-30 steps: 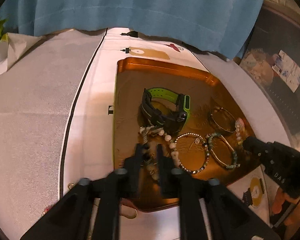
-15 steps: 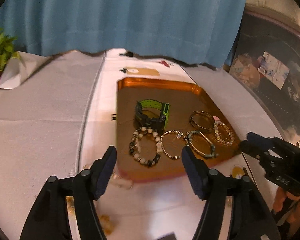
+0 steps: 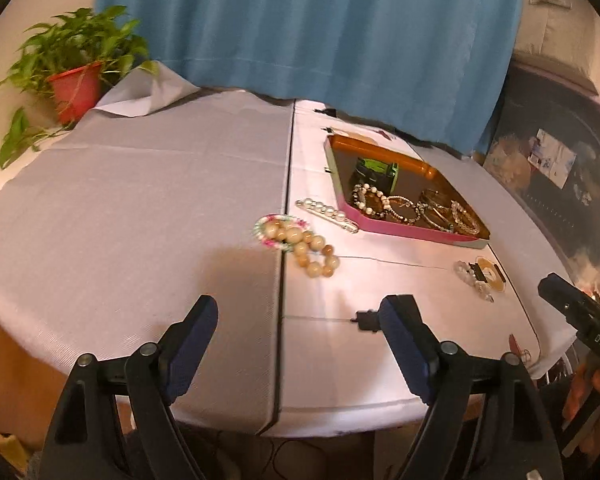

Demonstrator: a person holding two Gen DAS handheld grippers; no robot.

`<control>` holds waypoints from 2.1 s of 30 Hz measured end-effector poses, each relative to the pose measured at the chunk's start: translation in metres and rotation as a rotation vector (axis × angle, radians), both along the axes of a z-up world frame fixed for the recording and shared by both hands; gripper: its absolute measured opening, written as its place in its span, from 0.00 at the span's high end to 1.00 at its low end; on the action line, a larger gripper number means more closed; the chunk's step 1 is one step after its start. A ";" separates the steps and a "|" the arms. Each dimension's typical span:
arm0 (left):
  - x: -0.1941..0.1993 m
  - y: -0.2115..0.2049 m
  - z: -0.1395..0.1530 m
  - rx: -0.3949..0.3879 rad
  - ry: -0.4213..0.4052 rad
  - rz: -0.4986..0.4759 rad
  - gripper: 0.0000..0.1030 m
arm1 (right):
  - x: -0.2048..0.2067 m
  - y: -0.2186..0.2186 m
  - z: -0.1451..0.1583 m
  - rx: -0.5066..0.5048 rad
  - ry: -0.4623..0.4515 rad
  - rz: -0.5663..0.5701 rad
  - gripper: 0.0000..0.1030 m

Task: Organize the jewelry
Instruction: 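Move the open left gripper toward the tan wooden bead bracelet while the right approaches the silver earring, then grasp the tan wooden bead bracelet with the left gripper while the right grasps the silver earring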

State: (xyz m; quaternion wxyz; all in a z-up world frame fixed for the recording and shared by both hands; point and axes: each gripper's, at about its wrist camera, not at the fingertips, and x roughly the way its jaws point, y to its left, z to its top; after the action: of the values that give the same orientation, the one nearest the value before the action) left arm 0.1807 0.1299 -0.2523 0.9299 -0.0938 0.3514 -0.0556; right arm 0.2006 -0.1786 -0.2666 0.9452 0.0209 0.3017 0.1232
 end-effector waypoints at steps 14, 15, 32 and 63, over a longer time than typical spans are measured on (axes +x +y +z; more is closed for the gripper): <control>0.022 -0.003 -0.003 -0.048 -0.014 -0.072 0.25 | -0.008 0.005 -0.006 -0.052 -0.034 0.011 0.31; 0.028 -0.006 -0.004 -0.041 -0.013 -0.077 0.26 | -0.005 0.005 -0.007 -0.065 -0.039 -0.009 0.31; 0.096 -0.041 -0.031 0.102 0.129 -0.144 0.90 | 0.074 0.041 -0.052 -0.170 0.118 0.121 0.81; 0.055 -0.045 -0.009 -0.035 0.122 -0.285 0.90 | 0.046 0.037 -0.043 -0.105 0.146 0.190 0.92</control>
State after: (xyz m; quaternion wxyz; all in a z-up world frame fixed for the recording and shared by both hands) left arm 0.2354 0.0848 -0.2612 0.8878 -0.0622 0.4158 -0.1874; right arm 0.2471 -0.1415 -0.3098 0.9046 -0.0482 0.3763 0.1944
